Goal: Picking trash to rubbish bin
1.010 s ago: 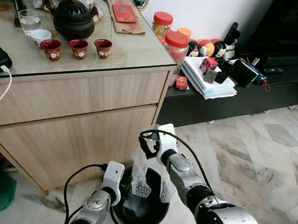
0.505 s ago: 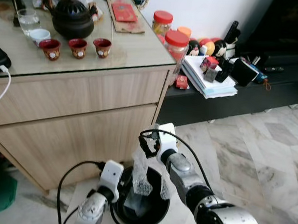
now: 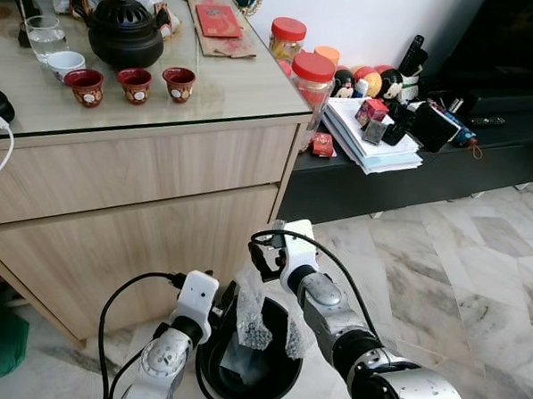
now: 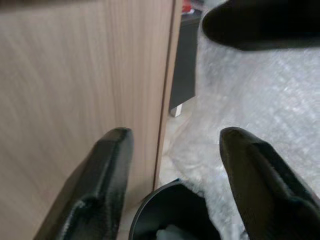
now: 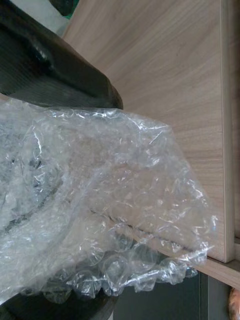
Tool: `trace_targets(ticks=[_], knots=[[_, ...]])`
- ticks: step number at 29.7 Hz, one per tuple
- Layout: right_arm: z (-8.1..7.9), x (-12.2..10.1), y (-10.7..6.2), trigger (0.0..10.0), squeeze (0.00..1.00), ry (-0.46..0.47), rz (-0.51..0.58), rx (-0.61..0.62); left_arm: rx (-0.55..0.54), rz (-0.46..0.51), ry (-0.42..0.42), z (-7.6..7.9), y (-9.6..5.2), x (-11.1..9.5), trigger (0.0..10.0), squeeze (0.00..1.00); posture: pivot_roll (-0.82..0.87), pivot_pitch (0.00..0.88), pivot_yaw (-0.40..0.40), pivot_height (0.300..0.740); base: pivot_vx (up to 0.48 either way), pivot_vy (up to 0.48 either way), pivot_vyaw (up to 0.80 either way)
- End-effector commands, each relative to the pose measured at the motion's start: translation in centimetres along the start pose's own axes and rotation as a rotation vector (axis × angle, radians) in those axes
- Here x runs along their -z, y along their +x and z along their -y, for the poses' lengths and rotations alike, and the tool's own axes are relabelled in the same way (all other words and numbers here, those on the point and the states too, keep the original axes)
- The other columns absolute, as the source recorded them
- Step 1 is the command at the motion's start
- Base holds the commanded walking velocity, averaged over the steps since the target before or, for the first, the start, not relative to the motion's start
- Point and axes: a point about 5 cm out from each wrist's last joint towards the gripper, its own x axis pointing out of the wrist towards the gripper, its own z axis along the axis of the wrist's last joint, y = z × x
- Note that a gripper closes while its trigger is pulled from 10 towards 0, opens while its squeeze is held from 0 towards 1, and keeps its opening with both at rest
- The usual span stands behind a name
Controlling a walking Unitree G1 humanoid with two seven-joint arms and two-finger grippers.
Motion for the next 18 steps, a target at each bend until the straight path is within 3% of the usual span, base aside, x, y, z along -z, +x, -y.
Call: trace_targets(ticks=[1, 8, 9, 18], knots=[[0.2, -0.4, 0.0, 10.0, 0.0, 0.003, 0.015, 0.01, 0.041, 0.018, -0.003, 0.8, 0.7, -0.7, 10.0, 1.0, -0.01, 0.083, -0.166, 0.74, 0.0, 0.0, 0.0], [0.2, -0.4, 0.1, 10.0, 0.0, 0.001, 0.016, 0.007, 0.09, 0.018, -0.019, 1.2, 1.3, -1.2, 10.0, 1.0, -0.01, 0.071, -0.162, 0.74, 0.0, 0.0, 0.0], [0.1, -0.4, 0.1, 10.0, 0.0, 0.0, 0.017, 0.006, 0.107, 0.011, -0.006, 1.3, 1.6, -1.3, 10.0, 0.0, -0.01, 0.071, -0.162, 0.74, 0.0, 0.0, 0.0], [0.3, -0.6, 0.1, 10.0, 0.0, -0.004, 0.021, 0.008, 0.152, -0.017, -0.019, 1.8, 2.7, -1.3, 10.0, 0.0, -0.02, 0.082, -0.174, 0.74, 0.0, 0.0, 0.0]])
